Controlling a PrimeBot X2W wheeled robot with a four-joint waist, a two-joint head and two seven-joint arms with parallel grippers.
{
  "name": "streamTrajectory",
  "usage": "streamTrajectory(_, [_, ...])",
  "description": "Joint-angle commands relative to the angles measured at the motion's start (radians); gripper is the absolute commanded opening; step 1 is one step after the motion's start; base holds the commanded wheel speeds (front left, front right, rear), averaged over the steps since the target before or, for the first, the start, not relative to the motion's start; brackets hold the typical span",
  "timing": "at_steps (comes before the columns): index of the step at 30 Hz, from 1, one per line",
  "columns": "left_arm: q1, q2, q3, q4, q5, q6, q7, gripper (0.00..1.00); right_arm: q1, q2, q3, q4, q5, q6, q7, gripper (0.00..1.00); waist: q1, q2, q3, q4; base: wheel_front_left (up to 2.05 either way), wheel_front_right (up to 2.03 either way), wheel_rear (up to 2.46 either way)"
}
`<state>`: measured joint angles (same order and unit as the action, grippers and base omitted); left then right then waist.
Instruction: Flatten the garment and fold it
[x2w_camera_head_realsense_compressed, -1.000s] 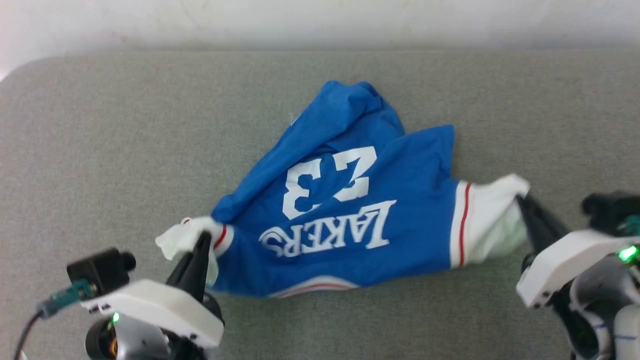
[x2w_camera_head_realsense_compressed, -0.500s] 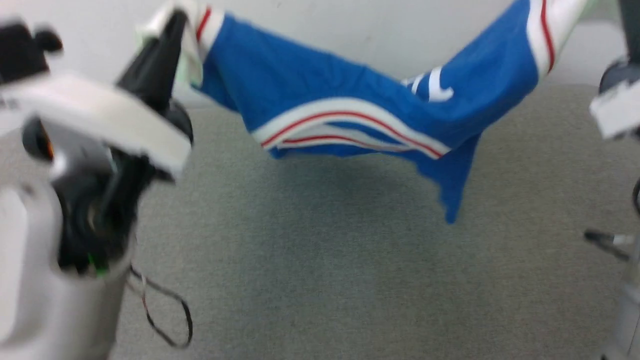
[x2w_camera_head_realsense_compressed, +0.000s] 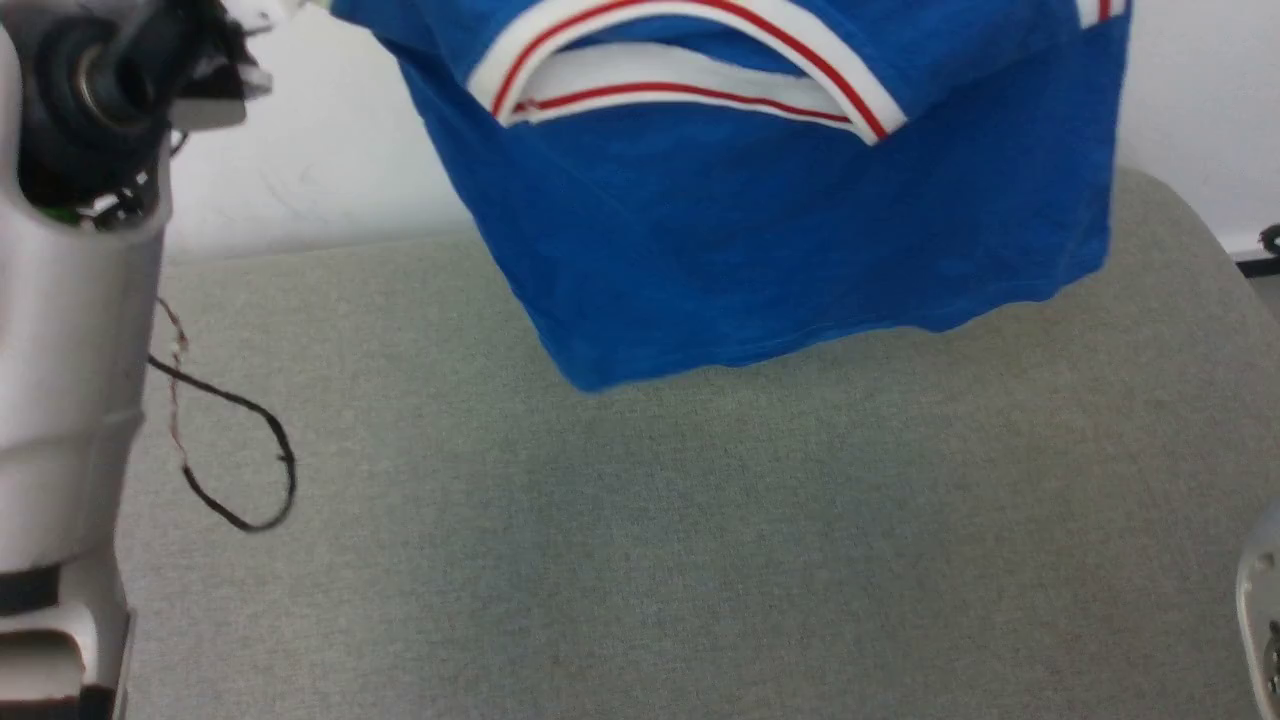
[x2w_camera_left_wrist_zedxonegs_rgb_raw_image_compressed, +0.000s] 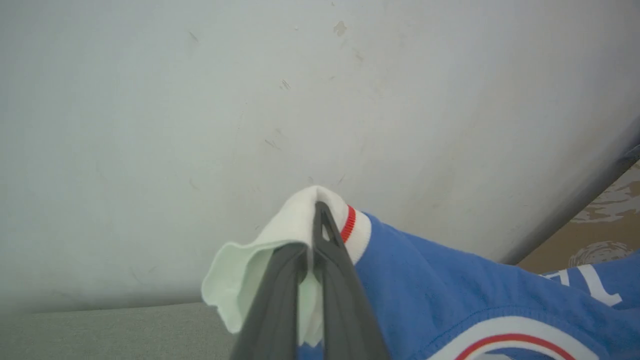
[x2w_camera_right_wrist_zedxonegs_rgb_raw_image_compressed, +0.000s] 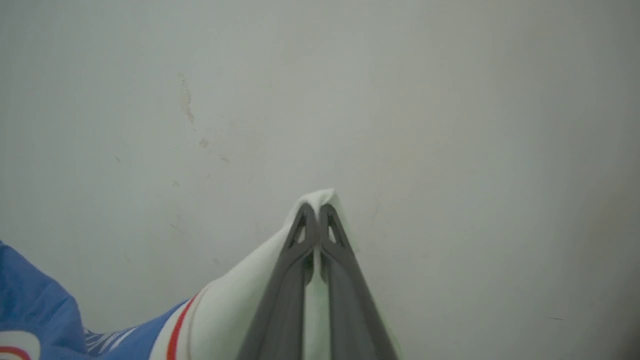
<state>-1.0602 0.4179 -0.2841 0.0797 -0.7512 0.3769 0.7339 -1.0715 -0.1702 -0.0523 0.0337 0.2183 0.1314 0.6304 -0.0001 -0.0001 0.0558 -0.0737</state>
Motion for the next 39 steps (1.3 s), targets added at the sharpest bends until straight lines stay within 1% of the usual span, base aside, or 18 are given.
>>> streamTrajectory(1, [-0.024, 0.008, -0.003, 0.015, 0.014, 0.01, 0.002, 0.0, -0.022, -0.001, 0.007, 0.019, -0.009, -0.001, -0.002, 0.0, 0.0001, 0.0001, 0.028, -0.013, 0.0, 0.0, 0.0])
streamTrajectory(3, [-0.065, 0.01, -0.006, 0.045, 0.031, 0.017, -0.002, 0.0, -0.062, 0.002, 0.009, 0.07, -0.022, -0.001, -0.007, 0.0, 0.0001, 0.0001, 0.063, -0.022, 0.0, 0.0, 0.0])
streamTrajectory(6, [-0.138, 0.004, 0.004, 0.085, 0.057, 0.032, -0.037, 0.0, -0.13, 0.008, 0.003, 0.143, -0.048, -0.001, -0.025, 0.0, 0.0001, 0.0001, 0.132, -0.03, 0.0, 0.0, 0.0])
streamTrajectory(11, [-0.264, -0.024, 0.022, 0.151, 0.083, 0.029, -0.125, 0.0, -0.249, 0.008, -0.019, 0.243, -0.104, -0.001, -0.07, 0.0, 0.0001, 0.0001, 0.265, -0.023, 0.0, 0.0, 0.0])
streamTrajectory(13, [-0.31, -0.034, 0.026, 0.177, 0.095, 0.022, -0.17, 0.0, -0.295, 0.003, -0.023, 0.275, -0.13, -0.001, -0.096, 0.0, 0.0001, 0.0001, 0.318, -0.014, 0.0, 0.0, 0.0])
streamTrajectory(18, [-0.377, -0.054, 0.047, 0.244, 0.113, -0.003, -0.3, 0.0, -0.37, 0.001, -0.03, 0.354, -0.166, -0.001, -0.179, 0.0, 0.0001, 0.0001, 0.399, 0.012, 0.0, 0.0, 0.0])
streamTrajectory(20, [-0.39, -0.055, 0.055, 0.262, 0.117, -0.018, -0.352, 0.0, -0.385, -0.007, -0.018, 0.378, -0.172, -0.001, -0.207, 0.0, 0.0001, 0.0001, 0.425, 0.022, 0.0, 0.0, 0.0])
streamTrajectory(23, [-0.395, -0.067, 0.091, 0.281, 0.101, -0.031, -0.434, 0.0, -0.389, -0.027, 0.006, 0.399, -0.173, -0.001, -0.243, 0.0, 0.0001, 0.0001, 0.461, 0.037, 0.0, 0.0, 0.0])
streamTrajectory(26, [-0.38, -0.072, 0.111, 0.294, 0.086, -0.054, -0.49, 0.0, -0.383, -0.048, 0.025, 0.413, -0.163, -0.001, -0.271, 0.0, 0.0001, 0.0001, 0.495, 0.05, 0.0, 0.0, 0.0])
streamTrajectory(29, [-0.352, -0.075, 0.127, 0.297, 0.062, -0.074, -0.509, 0.0, -0.371, -0.06, 0.026, 0.421, -0.145, -0.001, -0.285, 0.0, 0.0001, 0.0001, 0.525, 0.059, 0.0, 0.0, 0.0])
streamTrajectory(33, [-0.299, -0.082, 0.145, 0.272, 0.016, -0.094, -0.493, 0.0, -0.335, -0.077, 0.042, 0.409, -0.106, -0.001, -0.288, 0.0, 0.0001, 0.0001, 0.542, 0.07, 0.0, 0.0, 0.0])
streamTrajectory(37, [-0.178, -0.093, 0.149, 0.222, -0.052, -0.104, -0.41, 0.0, -0.23, -0.09, 0.063, 0.369, -0.031, -0.001, -0.268, 0.0, 0.0001, 0.0001, 0.495, 0.079, 0.0, 0.0, 0.0])
streamTrajectory(39, [-0.097, -0.088, 0.156, 0.165, -0.079, -0.099, -0.375, 0.0, -0.156, -0.095, 0.07, 0.322, 0.016, -0.001, -0.242, 0.0, 0.0001, 0.0001, 0.468, 0.078, 0.0, 0.0, 0.0])
